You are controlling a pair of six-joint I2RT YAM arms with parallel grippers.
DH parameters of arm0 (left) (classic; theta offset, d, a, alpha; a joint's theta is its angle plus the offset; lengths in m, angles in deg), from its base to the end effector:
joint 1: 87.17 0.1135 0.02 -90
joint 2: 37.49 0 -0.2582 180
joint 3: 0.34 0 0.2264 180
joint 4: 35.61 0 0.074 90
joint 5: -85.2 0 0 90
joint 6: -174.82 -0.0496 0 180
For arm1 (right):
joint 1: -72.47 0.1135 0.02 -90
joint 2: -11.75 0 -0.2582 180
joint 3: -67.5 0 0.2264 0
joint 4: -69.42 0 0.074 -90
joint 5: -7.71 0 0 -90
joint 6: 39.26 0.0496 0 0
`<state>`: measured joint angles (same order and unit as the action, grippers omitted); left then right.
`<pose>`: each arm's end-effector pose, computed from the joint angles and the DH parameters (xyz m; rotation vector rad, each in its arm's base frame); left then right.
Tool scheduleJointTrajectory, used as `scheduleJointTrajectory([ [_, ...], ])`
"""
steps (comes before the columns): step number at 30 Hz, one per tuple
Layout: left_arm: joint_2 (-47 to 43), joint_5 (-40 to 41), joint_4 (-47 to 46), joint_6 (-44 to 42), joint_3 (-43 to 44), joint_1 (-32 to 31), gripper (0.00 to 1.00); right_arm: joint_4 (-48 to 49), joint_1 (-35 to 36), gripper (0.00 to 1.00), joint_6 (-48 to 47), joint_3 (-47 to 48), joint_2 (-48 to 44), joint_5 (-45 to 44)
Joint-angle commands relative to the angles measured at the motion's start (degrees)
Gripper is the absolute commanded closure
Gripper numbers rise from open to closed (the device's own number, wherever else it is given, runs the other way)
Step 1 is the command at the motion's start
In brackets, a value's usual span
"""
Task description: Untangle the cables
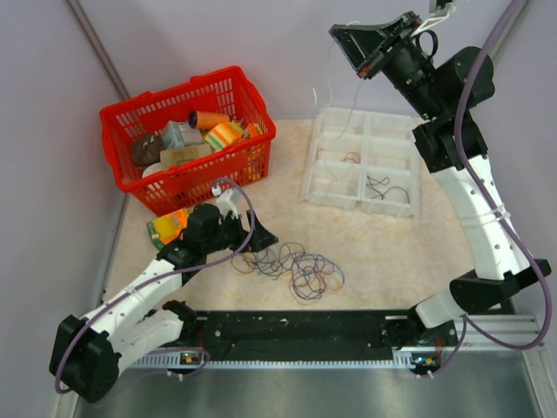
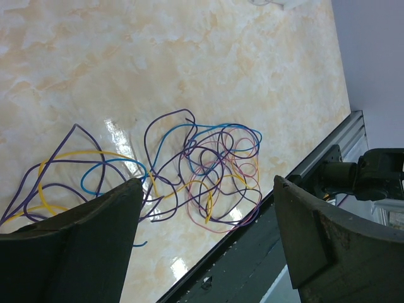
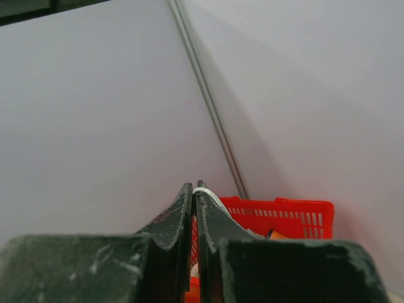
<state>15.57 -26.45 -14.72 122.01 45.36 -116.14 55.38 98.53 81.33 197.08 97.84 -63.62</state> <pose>0.1619 -0.1105 0.2340 0.0932 2.2126 -1.0705 0.2374 0.1338 0.5864 -0.2668 1.1147 1.0564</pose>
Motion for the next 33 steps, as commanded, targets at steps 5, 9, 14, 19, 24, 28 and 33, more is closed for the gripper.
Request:
scheduleJointTrajectory([
  [5, -0.59, -0.50, -3.14, 0.25, -0.80, 0.14, 0.12, 4.75, -0.40, 1.00, 5.80, -0.22, -2.68, 4.00],
  [9, -1.03, -0.59, -3.41, 0.78, -1.32, 0.14, 0.12, 5.97, -0.40, 1.00, 5.80, -4.95, -3.02, 3.30],
  [14, -1.29, -0.59, -3.15, 0.52, -1.67, 0.14, 0.12, 7.03, -0.49, 1.00, 2.91, -13.91, -4.78, 0.40],
  [19, -1.20, -0.59, -3.14, 0.60, -1.76, 0.23, 0.12, 7.38, -0.49, 1.00, 1.93, -20.07, -5.84, -0.66],
  [24, -0.94, -0.85, -3.59, 0.87, -1.76, 0.14, 0.12, 7.12, -0.31, 1.00, 2.54, -20.97, -6.81, -0.48],
  [28, -0.68, -0.94, -3.94, 1.13, -1.67, 0.14, 0.12, 6.94, 0.48, 1.00, 5.26, -16.06, -6.63, 1.62],
  [33, -0.76, -1.11, -4.03, 1.22, -1.50, 0.14, 0.12, 11.32, 0.48, 1.00, 14.40, -7.79, -3.38, 7.77],
])
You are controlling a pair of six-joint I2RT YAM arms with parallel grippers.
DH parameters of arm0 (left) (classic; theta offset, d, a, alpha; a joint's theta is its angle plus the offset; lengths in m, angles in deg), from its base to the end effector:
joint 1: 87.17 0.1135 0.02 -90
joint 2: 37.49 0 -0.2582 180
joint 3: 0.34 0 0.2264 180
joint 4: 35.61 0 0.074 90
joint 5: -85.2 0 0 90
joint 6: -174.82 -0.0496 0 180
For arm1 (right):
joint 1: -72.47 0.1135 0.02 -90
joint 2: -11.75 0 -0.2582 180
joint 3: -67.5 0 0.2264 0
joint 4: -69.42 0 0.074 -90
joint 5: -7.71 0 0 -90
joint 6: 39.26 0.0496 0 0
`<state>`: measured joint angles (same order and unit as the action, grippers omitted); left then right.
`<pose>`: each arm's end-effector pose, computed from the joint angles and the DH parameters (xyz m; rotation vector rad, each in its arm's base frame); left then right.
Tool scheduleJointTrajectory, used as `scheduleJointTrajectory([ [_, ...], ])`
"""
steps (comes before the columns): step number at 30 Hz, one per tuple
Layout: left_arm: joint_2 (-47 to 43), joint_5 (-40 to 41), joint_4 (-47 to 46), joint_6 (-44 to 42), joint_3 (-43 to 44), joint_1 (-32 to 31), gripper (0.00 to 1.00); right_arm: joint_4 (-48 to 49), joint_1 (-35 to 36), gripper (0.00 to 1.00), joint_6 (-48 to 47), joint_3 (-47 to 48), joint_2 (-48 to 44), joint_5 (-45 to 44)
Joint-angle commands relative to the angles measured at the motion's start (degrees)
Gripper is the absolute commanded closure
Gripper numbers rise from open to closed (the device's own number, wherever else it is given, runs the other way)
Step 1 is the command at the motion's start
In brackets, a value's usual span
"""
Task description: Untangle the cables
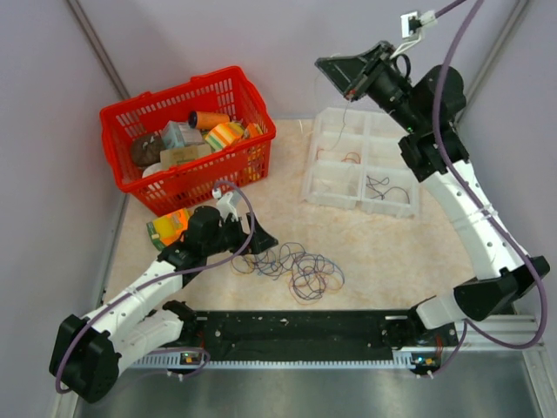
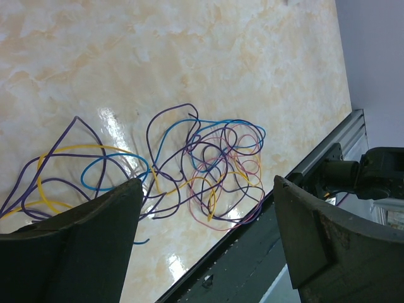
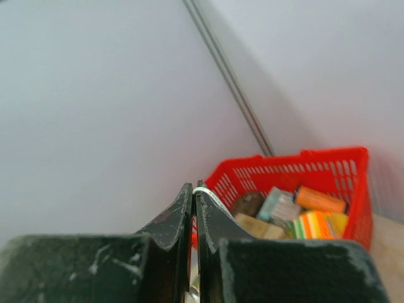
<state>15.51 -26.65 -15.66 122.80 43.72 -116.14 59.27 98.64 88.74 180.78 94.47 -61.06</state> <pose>0.1602 -0.1098 0.2265 0.0777 2.2284 -1.0781 0.2568 0.1462 0.5267 -0.2124 1.3144 1.1868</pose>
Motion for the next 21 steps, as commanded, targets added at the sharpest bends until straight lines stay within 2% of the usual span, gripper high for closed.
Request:
scheduleJointTrajectory([
  [1, -0.78, -0.92, -3.17, 0.52, 0.14, 0.14, 0.12, 8.31, 0.37, 1.00, 8.05, 9.48, 0.34, 5.57],
  [11, -1.66, -1.00, -1.94, -0.18, 0.76, 0.14, 0.12, 0.77, -0.33, 1.00, 0.50, 23.89, 5.43, 1.36],
  [21, -2.02, -0.30, -0.89, -1.41, 1.63, 0.14, 0.12, -1.26, -4.02, 1.00, -0.03, 33.66, 13.52, 1.27],
])
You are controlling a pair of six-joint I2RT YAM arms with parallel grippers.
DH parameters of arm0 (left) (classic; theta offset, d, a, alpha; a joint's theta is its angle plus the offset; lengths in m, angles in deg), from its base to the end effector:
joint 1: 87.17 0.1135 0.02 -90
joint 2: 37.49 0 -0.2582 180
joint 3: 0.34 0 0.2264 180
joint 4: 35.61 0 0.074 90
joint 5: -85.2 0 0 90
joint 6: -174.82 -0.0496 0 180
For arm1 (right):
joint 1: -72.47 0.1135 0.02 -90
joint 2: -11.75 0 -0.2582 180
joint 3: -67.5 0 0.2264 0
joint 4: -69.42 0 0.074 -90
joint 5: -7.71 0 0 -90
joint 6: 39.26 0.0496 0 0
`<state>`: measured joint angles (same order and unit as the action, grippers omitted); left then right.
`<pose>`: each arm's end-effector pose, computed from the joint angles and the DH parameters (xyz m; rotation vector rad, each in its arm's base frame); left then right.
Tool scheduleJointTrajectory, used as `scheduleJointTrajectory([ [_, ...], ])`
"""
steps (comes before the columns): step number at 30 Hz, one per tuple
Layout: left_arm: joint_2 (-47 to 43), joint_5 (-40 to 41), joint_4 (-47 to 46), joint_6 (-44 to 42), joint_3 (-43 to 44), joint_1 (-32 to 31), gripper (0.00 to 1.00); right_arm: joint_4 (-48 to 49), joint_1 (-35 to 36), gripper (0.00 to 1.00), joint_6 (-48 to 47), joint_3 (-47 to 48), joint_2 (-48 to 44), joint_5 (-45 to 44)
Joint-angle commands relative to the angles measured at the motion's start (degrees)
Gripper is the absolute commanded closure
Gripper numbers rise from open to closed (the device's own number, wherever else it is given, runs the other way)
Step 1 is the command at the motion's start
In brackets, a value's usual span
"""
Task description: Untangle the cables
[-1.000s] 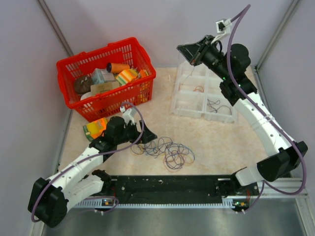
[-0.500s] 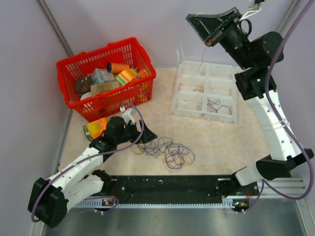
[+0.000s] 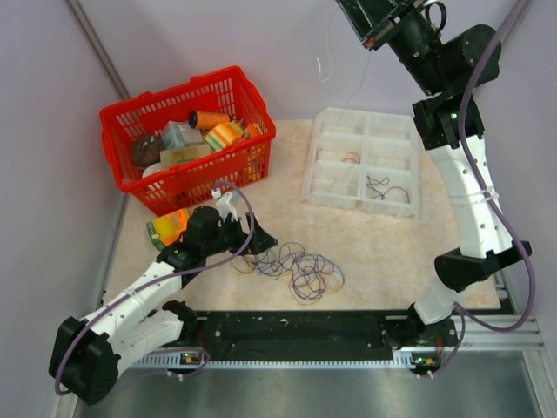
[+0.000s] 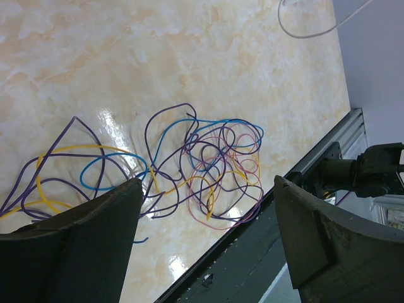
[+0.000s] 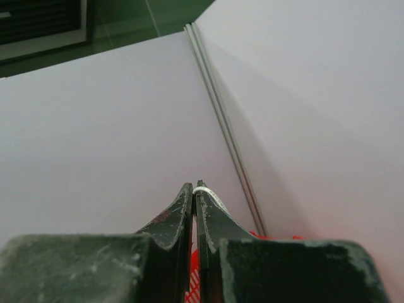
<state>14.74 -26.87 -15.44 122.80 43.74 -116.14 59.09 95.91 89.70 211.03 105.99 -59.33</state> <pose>0.1586 -0.1091 0.2286 0.0828 2.2185 -1.0849 0.2490 0.1291 0.6179 -0.2682 0.9813 1.1784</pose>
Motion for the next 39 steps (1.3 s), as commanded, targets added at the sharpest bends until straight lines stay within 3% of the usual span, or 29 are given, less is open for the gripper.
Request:
scheduleJointTrajectory([
  [1, -1.16, -0.08, -1.11, -1.41, 1.61, 0.14, 0.12, -1.08, -1.38, 1.00, -1.17, 3.41, 2.09, -0.63],
  [10, -0.81, -0.17, -1.54, -1.33, 1.44, 0.14, 0.12, -1.70, -1.38, 1.00, -3.19, 0.79, 1.13, -1.69],
  [28, -1.87, 0.18, -1.11, -1.15, 0.38, 0.14, 0.12, -0.03, -1.64, 1.00, -9.33, -22.76, -8.44, -6.26],
  [36, -2.57, -0.08, -1.19, -0.89, 0.03, 0.23, 0.12, -12.23, -1.64, 1.00, -23.56, -36.03, -14.34, -15.82],
  [39, -2.48, -0.08, -1.37, -0.71, -0.23, 0.14, 0.12, -14.00, -1.64, 1.00, -24.72, -42.36, -14.70, -18.48],
])
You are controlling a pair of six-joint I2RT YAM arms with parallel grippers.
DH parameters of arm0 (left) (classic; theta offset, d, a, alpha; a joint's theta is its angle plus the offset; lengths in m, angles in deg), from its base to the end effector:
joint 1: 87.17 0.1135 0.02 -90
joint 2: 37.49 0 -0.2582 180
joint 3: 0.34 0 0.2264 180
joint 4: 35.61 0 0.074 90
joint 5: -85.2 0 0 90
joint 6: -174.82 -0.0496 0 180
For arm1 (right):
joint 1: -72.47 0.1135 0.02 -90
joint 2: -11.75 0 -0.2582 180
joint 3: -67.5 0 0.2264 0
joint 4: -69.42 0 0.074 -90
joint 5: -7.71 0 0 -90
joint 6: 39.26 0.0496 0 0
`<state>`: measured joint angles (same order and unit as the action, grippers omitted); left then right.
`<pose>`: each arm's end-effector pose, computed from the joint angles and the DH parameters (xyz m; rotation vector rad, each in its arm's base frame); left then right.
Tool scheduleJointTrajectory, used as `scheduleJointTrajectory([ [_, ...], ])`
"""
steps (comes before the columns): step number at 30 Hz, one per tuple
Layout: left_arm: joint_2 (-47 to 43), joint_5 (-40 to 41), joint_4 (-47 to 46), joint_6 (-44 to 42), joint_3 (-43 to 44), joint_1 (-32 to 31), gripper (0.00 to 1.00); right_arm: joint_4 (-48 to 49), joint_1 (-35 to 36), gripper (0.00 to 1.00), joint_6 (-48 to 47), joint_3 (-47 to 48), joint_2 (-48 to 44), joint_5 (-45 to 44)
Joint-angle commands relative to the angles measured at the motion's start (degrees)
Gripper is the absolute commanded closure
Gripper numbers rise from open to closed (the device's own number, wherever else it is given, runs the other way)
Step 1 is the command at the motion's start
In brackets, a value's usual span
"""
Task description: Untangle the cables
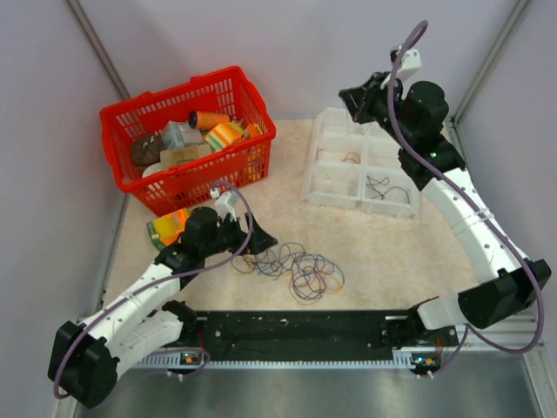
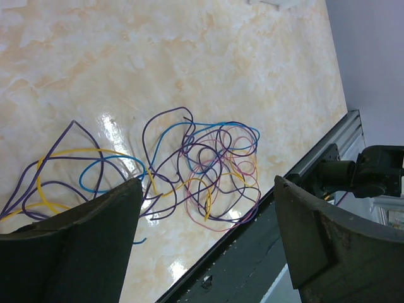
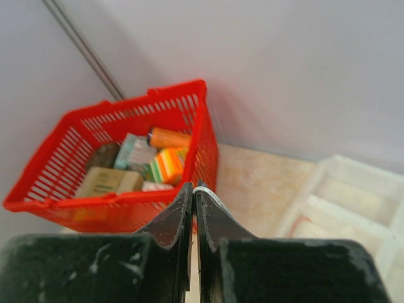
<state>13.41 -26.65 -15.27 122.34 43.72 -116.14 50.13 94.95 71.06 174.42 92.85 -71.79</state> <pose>0.1562 -0.1076 0.2321 0.0938 2.1950 -1.0827 0.2791 0.1253 0.4812 -0.1821 1.4911 0.7390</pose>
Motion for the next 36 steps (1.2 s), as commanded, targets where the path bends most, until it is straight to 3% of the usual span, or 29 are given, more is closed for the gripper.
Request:
scheduleJointTrajectory([
  [1, -0.89, -0.39, -1.72, -0.16, -0.21, 0.14, 0.12, -5.13, -0.60, 1.00, -5.47, -7.85, -1.21, -5.50],
  [8, -0.27, -0.74, -1.99, 0.36, 0.14, 0.23, 0.12, -9.52, 5.90, 1.00, -7.40, -13.41, 3.79, -20.86],
  [15, 0.08, -0.65, -1.72, 0.63, 0.40, 0.23, 0.12, -10.58, 6.26, 1.00, 3.66, -13.15, 12.84, -22.28],
  [20, -0.71, -0.13, -1.02, 0.45, 0.58, 0.23, 0.12, -11.02, 6.00, 1.00, 9.65, -11.48, 18.29, -28.68],
  [29, -1.32, 0.22, -0.14, -0.16, 0.32, 0.14, 0.12, -12.77, 4.50, 1.00, 7.98, -6.20, 31.74, -29.32],
  [35, -0.54, -0.39, -1.10, -0.25, 0.14, 0.23, 0.12, -15.05, 4.50, 1.00, 6.86, -6.83, 34.20, -26.24],
  [36, -0.10, -0.65, -1.19, -0.34, 0.23, 0.14, 0.12, -16.54, 4.50, 0.96, 5.28, -5.34, 35.00, -25.28],
])
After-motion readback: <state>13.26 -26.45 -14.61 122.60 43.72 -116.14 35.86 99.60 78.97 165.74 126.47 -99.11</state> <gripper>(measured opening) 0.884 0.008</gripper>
